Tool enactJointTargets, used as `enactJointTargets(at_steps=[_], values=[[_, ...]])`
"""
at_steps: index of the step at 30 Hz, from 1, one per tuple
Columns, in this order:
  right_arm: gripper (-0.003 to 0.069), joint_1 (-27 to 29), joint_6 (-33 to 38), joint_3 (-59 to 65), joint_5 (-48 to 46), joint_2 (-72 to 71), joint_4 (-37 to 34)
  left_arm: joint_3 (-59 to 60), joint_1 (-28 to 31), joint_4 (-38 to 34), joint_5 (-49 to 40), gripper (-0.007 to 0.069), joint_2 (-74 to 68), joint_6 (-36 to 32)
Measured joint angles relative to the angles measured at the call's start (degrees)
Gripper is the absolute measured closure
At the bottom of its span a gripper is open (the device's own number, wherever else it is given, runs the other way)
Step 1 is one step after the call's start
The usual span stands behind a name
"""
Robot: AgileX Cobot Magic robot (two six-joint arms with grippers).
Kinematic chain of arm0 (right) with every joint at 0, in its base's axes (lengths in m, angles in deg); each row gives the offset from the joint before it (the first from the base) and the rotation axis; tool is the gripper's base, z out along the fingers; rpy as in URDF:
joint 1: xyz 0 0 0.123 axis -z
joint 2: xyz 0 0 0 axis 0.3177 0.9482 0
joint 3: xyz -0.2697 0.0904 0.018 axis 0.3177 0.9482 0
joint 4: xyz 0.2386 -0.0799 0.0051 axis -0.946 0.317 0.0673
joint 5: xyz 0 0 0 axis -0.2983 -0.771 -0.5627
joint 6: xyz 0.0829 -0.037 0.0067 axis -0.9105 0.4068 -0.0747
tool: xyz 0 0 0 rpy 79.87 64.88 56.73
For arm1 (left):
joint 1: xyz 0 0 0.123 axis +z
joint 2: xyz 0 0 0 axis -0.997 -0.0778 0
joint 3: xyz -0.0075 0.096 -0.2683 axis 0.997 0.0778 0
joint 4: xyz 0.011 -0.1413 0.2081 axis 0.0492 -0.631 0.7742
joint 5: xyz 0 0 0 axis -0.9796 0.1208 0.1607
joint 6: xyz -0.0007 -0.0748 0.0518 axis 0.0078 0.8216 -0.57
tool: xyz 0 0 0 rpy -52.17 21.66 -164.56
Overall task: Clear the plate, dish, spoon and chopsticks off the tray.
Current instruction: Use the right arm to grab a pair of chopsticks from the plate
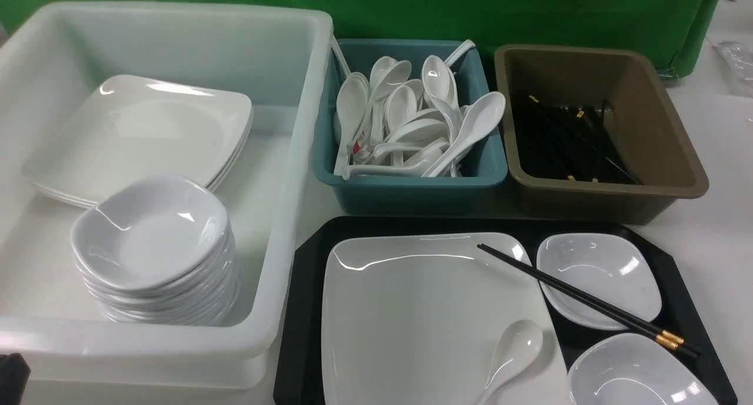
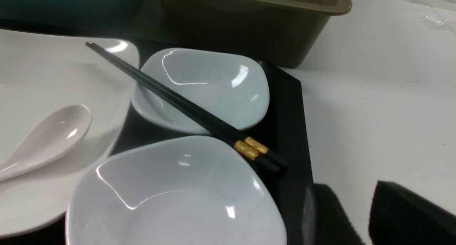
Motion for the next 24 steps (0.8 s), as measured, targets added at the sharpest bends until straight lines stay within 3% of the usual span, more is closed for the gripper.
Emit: enactJointTargets(at_steps=[18,20,24], values=[[0.0418,0.0,0.0,0.0,0.0,0.0,0.0,0.0,0.0,0.1,0.4,0.0607,0.0,0.0],[0.0418,0.0,0.0,0.0,0.0,0.0,0.0,0.0,0.0,-2.7,3.3,0.0607,0.0,1.6],[0.0418,0.0,0.0,0.0,0.0,0.0,0.0,0.0,0.0,-15.0,11.2,0.0607,0.0,7.2]])
